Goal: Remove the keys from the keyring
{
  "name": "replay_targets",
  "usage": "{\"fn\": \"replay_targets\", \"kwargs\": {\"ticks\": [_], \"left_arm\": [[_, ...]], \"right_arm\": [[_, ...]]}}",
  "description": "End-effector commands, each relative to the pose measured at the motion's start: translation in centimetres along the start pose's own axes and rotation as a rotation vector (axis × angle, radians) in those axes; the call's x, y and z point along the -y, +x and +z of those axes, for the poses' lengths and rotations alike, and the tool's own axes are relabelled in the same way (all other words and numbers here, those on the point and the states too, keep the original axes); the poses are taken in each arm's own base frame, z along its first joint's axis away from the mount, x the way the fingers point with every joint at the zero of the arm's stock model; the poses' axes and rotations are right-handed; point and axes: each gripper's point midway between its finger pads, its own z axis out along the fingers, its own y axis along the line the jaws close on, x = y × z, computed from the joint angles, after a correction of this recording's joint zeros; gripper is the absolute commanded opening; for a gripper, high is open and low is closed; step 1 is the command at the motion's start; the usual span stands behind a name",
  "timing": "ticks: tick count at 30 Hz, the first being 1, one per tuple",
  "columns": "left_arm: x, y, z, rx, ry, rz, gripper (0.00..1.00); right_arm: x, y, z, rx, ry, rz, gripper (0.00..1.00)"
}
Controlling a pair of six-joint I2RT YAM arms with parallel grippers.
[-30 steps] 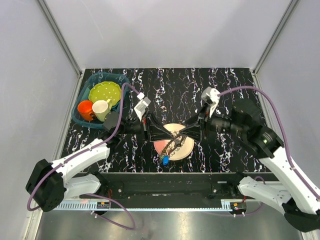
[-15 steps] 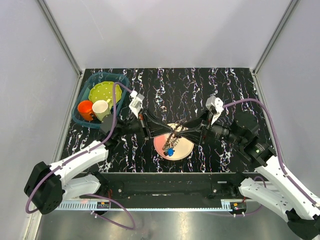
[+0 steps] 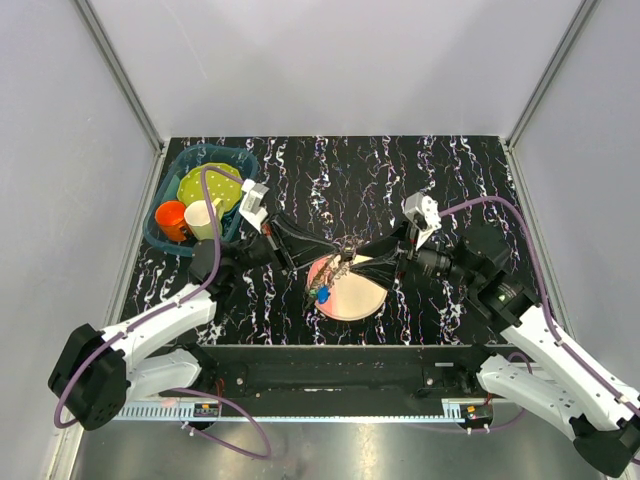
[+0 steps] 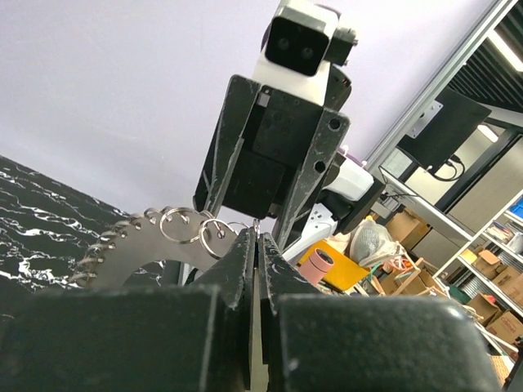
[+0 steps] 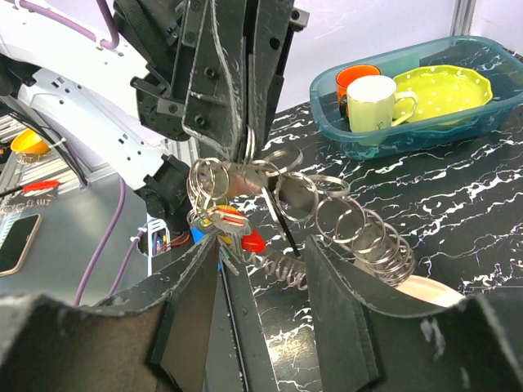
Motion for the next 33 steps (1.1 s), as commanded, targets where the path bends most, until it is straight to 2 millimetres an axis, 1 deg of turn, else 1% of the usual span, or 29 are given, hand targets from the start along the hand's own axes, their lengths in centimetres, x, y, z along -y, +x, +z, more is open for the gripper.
{"fn": "replay_targets", "kwargs": {"ticks": [1, 11, 17, 20, 21, 24, 27, 28, 33], "left_arm": [[2.9, -3.1, 0.1, 0.120, 0.091, 0.095, 0.00], [3.0, -3.2, 0.2, 0.135, 0.123, 0.074, 0.00], [2.8, -3.5, 0.3, 0.141, 0.120, 0.078, 0.00], [2.6, -3.6, 0.3, 0.148, 0.111, 0.079, 0.00], [2.4, -3.7, 0.3, 0.151, 0.107, 0.078, 0.00], [2.4, -3.9, 0.3, 0.164, 0.097, 0.084, 0.00], [1.7, -3.9, 0.0, 0.180, 0.071, 0.076, 0.00], [1.6, -4.0, 0.0, 0.186, 0.068, 0.077, 0.00], [1.4, -4.1, -0.2, 0.195, 0.057, 0.069, 0.00]], "right_arm": [[-0.4, -1.4, 0.2, 0.072, -0.028, -0.027, 0.53], [0.1, -1.6, 1.0, 0.101, -0.037, -0.039, 0.54], [-0.3, -1.8, 1.7, 0.107, -0.081, -0.015, 0.52], [-0.2, -1.2, 1.9, 0.091, -0.084, 0.000, 0.46], [-0.1, -1.2, 1.9, 0.092, -0.081, 0.005, 0.41], [-0.2, -1.2, 1.9, 0.106, -0.082, 0.018, 0.35], [-0.1, -1.3, 2.0, 0.117, -0.084, 0.032, 0.31], [-0.2, -1.2, 2.1, 0.116, -0.092, 0.033, 0.28], [-0.2, -1.2, 2.4, 0.124, -0.106, 0.056, 0.26]]}}
